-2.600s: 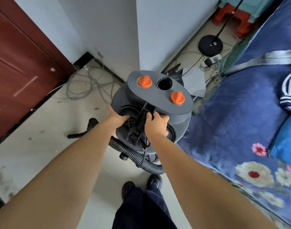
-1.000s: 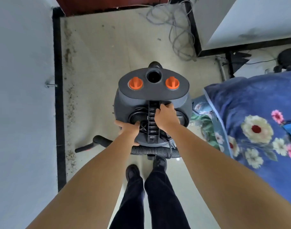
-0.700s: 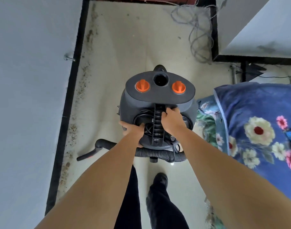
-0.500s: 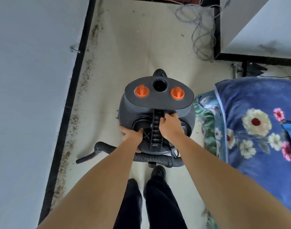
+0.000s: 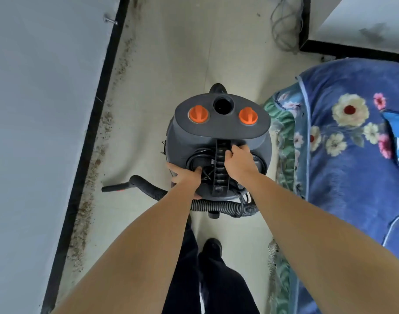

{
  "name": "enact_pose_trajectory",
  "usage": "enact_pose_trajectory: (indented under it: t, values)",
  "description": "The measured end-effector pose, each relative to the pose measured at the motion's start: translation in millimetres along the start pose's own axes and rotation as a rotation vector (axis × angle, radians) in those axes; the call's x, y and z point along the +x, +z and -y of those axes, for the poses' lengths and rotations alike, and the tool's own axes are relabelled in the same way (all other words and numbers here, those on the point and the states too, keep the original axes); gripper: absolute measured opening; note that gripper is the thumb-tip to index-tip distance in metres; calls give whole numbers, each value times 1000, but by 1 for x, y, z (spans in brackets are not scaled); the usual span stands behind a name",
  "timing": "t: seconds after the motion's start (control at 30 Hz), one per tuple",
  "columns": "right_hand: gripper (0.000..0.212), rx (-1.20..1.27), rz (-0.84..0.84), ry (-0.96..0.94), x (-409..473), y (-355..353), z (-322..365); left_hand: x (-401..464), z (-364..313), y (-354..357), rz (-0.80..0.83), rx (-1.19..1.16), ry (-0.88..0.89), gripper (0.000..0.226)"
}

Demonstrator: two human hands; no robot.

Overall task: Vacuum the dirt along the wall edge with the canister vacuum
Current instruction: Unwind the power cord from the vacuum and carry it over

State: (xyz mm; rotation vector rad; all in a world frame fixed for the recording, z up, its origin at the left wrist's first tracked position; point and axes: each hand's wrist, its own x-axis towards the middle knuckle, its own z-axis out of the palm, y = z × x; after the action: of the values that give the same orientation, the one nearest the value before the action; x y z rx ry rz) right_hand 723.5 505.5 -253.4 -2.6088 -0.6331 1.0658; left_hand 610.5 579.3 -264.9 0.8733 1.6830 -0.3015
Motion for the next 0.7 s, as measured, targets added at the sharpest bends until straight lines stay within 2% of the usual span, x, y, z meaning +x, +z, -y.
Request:
enact_pose_trajectory:
  t: [0.43, 0.7]
  values:
    - [35, -22, -5, -5, -138, 78, -75, -40, 174, -12, -2, 1, 51, 96]
    - [33, -29, -33, -20, -225, 134, -114, -66, 285, -26, 16, -80, 33, 95]
